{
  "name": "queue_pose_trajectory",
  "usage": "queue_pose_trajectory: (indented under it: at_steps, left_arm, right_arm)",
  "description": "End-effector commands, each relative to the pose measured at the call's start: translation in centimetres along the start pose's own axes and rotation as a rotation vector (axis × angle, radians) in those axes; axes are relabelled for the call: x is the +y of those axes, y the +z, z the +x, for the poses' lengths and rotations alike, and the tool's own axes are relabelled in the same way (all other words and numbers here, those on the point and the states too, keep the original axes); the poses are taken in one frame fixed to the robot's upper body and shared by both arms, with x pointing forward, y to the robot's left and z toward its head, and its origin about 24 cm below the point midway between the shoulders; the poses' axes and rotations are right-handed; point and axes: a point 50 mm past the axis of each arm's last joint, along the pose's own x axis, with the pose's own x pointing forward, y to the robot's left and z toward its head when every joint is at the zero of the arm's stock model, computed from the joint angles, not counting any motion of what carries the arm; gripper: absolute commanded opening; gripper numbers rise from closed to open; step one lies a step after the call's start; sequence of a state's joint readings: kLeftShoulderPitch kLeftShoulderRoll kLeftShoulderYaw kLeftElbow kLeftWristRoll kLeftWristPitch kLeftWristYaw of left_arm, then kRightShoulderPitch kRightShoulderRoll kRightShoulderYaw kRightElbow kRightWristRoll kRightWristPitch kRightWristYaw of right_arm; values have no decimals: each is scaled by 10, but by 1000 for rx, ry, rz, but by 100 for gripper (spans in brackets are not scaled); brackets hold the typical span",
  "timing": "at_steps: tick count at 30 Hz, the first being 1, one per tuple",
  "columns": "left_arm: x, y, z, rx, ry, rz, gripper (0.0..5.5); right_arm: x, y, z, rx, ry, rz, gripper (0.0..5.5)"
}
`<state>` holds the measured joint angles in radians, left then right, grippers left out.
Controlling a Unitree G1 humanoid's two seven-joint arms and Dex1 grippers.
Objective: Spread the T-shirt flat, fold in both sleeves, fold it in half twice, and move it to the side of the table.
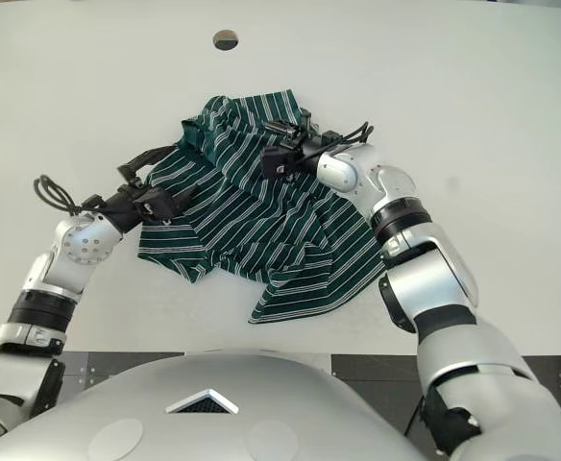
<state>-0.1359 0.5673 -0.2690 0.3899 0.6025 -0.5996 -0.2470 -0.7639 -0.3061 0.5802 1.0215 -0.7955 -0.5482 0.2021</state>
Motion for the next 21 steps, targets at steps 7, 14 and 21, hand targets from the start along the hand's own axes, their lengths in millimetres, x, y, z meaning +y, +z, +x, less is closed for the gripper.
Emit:
queue_pose_trajectory:
  at_steps: [7,14,21]
  left_arm:
    - [-5,-73,-55,370,-387,361,393]
    - [23,-71,-34,252,-143,429,393]
    - [65,-84,-31,203,-8,757,393]
  right_arm:
    - [-21,-77,-43,417,105,26,194]
    - [-14,-75,-52,303,84,161,194]
    - [-64,-30,-54,-71,-281,337,194]
